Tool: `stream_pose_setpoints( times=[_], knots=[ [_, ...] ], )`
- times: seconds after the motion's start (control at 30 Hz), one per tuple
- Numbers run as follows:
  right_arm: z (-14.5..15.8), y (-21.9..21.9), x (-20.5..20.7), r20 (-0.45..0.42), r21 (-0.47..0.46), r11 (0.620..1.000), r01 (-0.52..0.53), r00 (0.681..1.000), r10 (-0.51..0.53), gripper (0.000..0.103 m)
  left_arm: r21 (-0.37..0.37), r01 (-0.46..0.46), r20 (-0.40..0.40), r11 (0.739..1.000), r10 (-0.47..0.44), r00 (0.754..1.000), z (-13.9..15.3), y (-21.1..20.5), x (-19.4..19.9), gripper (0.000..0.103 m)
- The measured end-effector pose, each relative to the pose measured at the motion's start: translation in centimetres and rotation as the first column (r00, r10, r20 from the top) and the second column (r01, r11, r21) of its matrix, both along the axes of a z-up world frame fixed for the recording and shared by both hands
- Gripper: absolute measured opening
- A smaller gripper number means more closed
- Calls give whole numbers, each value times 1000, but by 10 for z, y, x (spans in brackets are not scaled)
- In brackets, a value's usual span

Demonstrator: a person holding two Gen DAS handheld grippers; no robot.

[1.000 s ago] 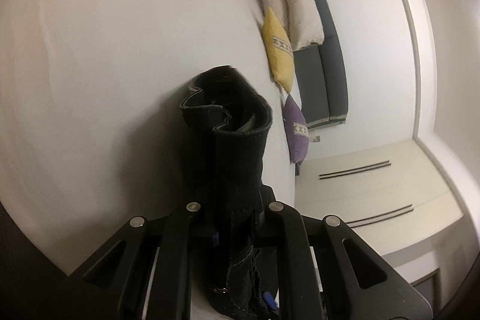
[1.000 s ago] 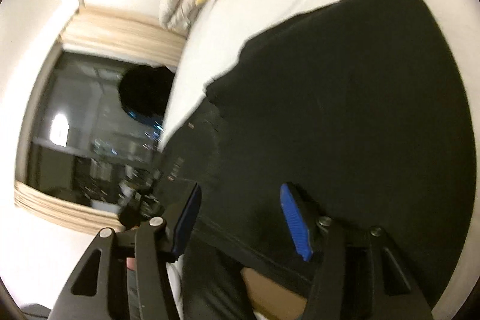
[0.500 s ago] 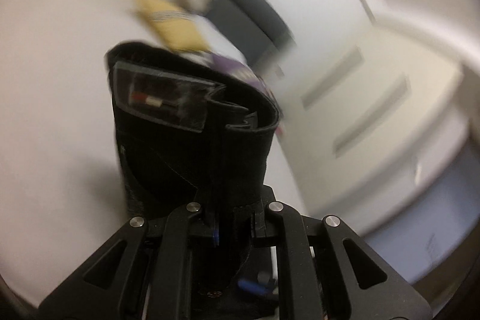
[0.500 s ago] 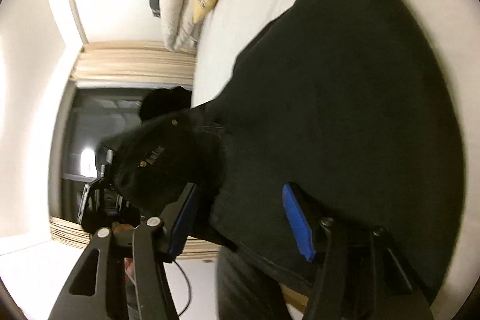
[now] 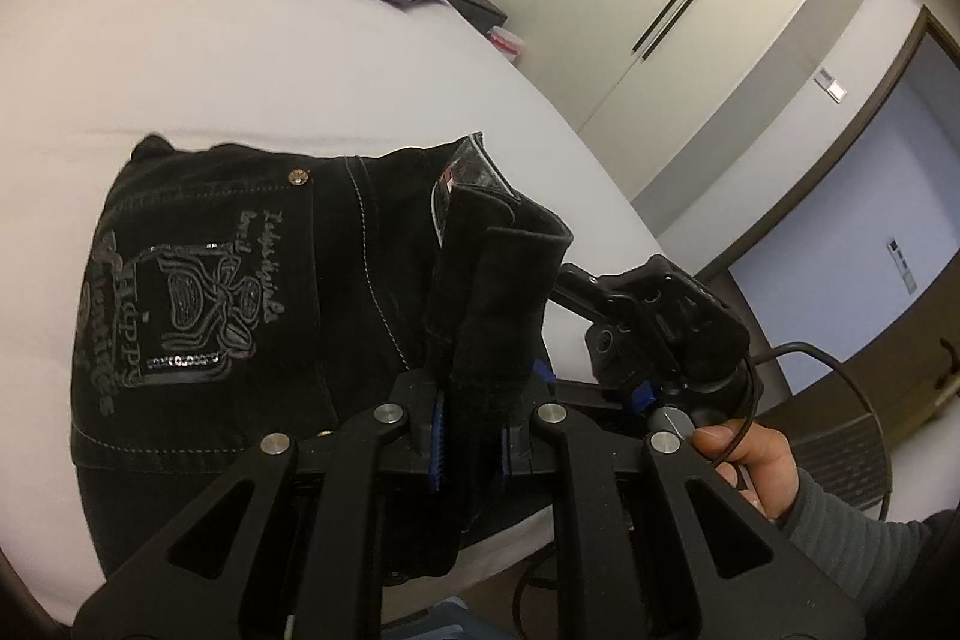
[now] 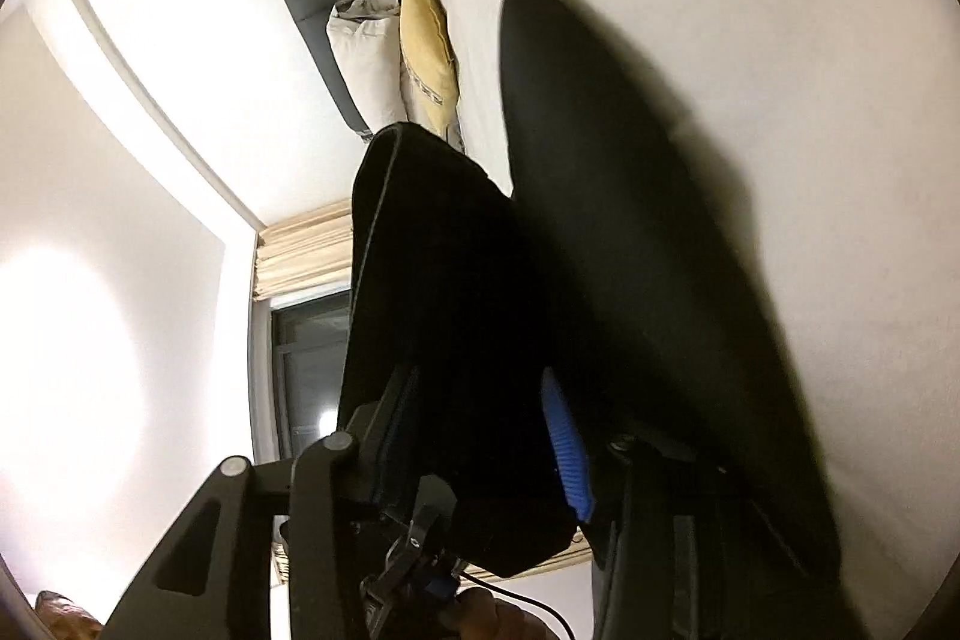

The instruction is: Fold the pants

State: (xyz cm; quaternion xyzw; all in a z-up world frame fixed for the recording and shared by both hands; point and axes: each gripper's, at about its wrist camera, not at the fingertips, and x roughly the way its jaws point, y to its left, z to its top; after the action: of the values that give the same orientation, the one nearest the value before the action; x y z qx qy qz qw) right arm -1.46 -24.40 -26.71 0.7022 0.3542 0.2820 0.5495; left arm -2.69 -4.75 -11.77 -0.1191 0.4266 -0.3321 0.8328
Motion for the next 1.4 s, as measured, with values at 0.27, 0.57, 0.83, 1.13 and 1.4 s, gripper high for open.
stream_pose_setpoints(
  times=[0.27,0.57,0.83,1.13,1.4],
  knots=[
    [41,-17,3,54,-57,997,42,998,-39,93,123,38,93,992,-49,994,14,-19,-9,10],
    [71,11,62,-3,-435,877,-205,974,227,59,395,71,218,916,-168,961,2,-66,-47,10],
    [75,-4,60,25,-577,800,-166,975,221,19,459,99,258,883,-239,936,1,-97,-61,10],
    [25,-27,55,-26,-601,783,-158,984,179,15,533,165,165,830,-293,942,-58,-140,-42,15],
    [25,-38,47,-6,-592,787,-171,978,209,22,430,198,133,881,-279,951,-30,-118,-54,48]
  ],
)
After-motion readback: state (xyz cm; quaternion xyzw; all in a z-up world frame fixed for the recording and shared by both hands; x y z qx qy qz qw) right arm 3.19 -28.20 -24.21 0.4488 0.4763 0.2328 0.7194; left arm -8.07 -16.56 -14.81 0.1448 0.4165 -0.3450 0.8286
